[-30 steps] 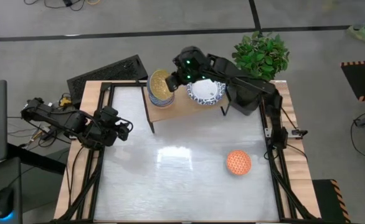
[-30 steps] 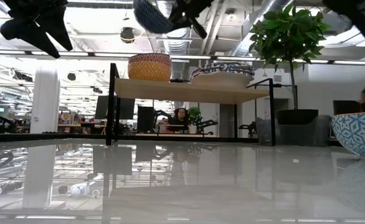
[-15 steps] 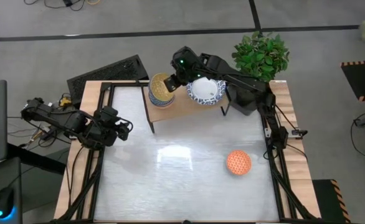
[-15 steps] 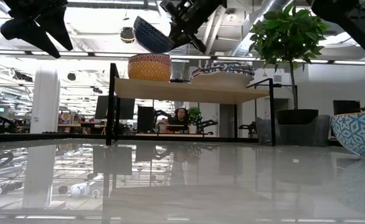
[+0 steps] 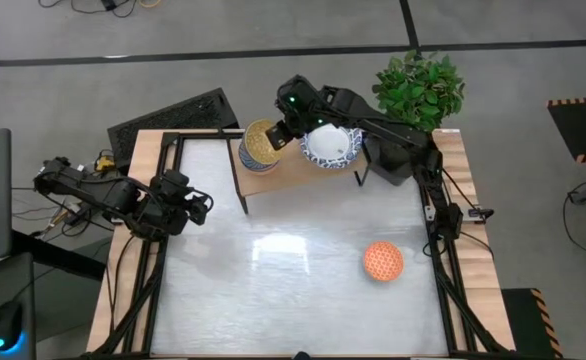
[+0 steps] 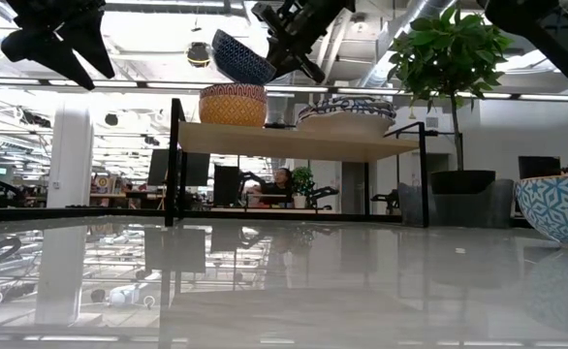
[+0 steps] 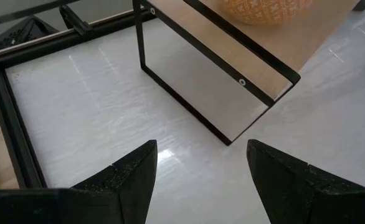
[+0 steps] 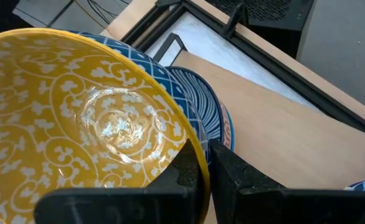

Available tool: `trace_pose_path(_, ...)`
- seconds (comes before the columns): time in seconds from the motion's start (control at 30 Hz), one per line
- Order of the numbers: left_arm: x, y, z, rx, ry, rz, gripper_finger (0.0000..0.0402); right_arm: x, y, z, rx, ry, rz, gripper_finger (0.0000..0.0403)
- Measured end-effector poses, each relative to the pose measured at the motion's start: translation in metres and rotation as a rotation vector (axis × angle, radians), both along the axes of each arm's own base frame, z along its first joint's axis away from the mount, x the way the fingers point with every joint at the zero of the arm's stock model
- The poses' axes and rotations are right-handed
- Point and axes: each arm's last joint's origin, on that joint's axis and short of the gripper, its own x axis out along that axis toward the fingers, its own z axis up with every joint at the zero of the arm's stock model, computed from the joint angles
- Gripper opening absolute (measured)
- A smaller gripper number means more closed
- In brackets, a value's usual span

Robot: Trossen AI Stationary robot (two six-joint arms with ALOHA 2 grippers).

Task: Place and stack bowls onto a shelf
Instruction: Stack the yellow bowl on top of the blue bowl on the shelf

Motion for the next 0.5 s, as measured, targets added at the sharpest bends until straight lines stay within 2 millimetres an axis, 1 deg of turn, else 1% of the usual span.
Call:
trace_pose_path(0.2,0.000,0.000,0.000,-0.003,-0.003,0.004,0.0232,-0.002,-0.006,0.000,0.000,0.001,-0.014,0.0039)
trace_pose_path(0.3,0.000,0.000,0.000,-0.009,-0.009,0.011,0.0232,0.003,-0.008,-0.007,0.001,0.003,-0.015,0.0039)
trace_pose_path(0.4,0.000,0.000,0.000,-0.009,-0.010,0.012,0.0232,0.009,-0.008,-0.019,0.019,0.046,-0.007,0.0039)
trace_pose_path(0.5,0.000,0.000,0.000,-0.013,-0.014,0.017,0.0232,0.012,-0.007,-0.022,0.025,0.036,0.007,0.0039)
